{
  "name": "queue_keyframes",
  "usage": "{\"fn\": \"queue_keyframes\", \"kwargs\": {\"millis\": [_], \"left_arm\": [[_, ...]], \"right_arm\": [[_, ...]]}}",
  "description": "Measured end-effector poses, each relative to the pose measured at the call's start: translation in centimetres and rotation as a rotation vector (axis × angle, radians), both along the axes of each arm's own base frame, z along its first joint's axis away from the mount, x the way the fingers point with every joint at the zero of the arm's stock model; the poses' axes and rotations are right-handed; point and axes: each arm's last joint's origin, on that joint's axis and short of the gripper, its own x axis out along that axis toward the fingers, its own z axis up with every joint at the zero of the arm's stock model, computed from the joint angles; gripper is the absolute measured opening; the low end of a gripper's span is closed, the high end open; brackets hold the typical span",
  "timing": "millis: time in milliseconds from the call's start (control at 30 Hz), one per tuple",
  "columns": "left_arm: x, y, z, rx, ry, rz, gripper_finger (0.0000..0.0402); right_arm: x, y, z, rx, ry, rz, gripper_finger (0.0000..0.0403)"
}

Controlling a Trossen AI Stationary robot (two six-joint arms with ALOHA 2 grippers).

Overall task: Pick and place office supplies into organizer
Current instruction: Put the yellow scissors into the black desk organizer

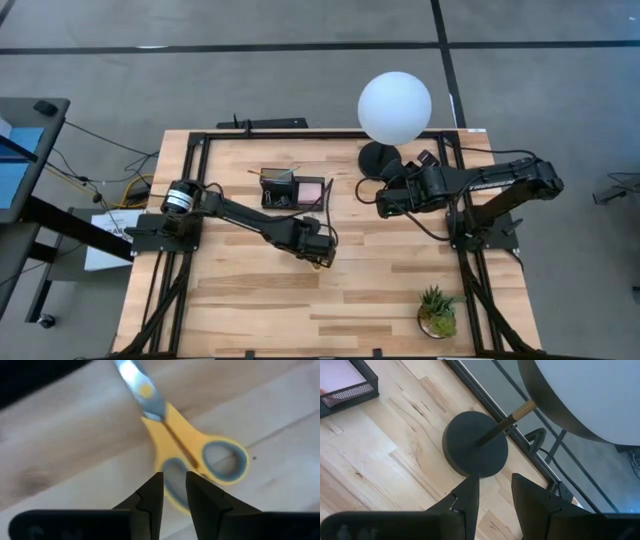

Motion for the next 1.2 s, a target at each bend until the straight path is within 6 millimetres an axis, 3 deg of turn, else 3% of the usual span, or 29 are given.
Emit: {"fn": "queue_keyframes", "kwargs": {"millis": [267, 467, 633, 933, 1200], "left_arm": [[0.7, -0.4, -2.2, -0.077, 0.033, -0.048, 0.0116], [0.8, -0.4, -2.3, -0.057, 0.029, -0.039, 0.0153], [0.6, 0.1, -2.4, -0.051, 0.055, -0.030, 0.0157], [-1.1, 1.2, -2.6, -0.007, 0.248, -0.027, 0.0103], [-1.4, 2.7, -2.6, 0.056, 0.320, -0.201, 0.0023]], "right_arm": [[0.0, 0.0, 0.0, 0.000, -0.002, 0.000, 0.0109], [0.0, 0.0, 0.0, 0.000, -0.001, 0.000, 0.0109], [0.0, 0.0, 0.0, 0.000, -0.003, 0.000, 0.0109], [0.0, 0.0, 0.0, 0.000, 0.000, 0.000, 0.0109], [0.0, 0.0, 0.0, 0.000, 0.000, 0.000, 0.0109]]}}
